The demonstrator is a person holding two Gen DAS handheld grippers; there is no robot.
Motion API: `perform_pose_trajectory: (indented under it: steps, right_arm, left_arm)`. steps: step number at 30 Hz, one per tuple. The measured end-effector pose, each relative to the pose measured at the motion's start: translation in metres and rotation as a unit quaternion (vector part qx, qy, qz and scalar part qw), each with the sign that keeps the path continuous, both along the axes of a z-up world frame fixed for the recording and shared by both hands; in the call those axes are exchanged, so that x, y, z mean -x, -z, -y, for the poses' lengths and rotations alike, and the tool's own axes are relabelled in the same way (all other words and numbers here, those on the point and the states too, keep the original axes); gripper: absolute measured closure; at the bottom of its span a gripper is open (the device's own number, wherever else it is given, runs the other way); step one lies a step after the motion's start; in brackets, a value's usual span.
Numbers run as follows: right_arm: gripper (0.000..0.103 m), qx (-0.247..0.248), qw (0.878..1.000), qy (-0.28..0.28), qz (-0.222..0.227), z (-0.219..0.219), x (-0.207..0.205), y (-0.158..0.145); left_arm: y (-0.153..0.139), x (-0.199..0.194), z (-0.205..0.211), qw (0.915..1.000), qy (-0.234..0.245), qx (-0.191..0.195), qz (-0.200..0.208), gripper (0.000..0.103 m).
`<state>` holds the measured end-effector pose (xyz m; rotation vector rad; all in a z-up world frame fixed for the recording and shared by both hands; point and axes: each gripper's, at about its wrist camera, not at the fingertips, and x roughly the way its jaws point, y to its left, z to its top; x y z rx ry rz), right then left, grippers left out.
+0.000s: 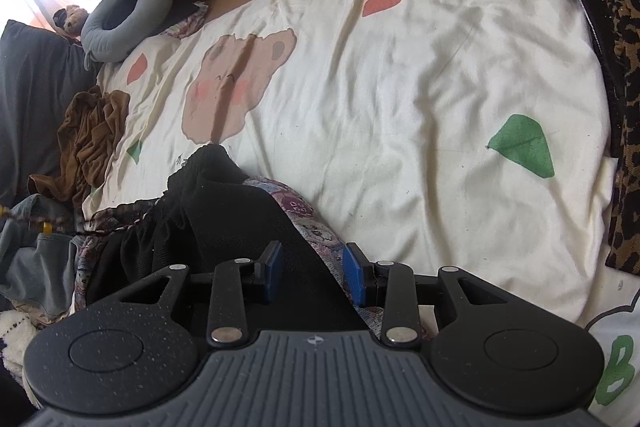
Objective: Fold clothes
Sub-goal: 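Lift the drawstring with the left gripper and lay it onto the shorts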
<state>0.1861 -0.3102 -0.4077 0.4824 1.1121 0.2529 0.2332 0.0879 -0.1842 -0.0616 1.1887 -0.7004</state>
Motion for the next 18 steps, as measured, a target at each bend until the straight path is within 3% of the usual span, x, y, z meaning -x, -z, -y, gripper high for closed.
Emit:
perform_pose_trajectory:
  steps: [9, 18]
  right_arm:
    - [0.059, -0.001, 1.0, -0.003, 0.004, -0.002, 0.001, -0.001]
    - [0.059, -0.003, 1.0, 0.002, -0.002, 0.0, 0.001, 0.002]
  left_arm:
    - [0.012, 0.045, 0.004, 0.9963, 0.029, 0.028, -0.075, 0.102]
    - [0.031, 0.068, 0.013, 0.9862, 0.061, 0.057, -0.143, 0.1]
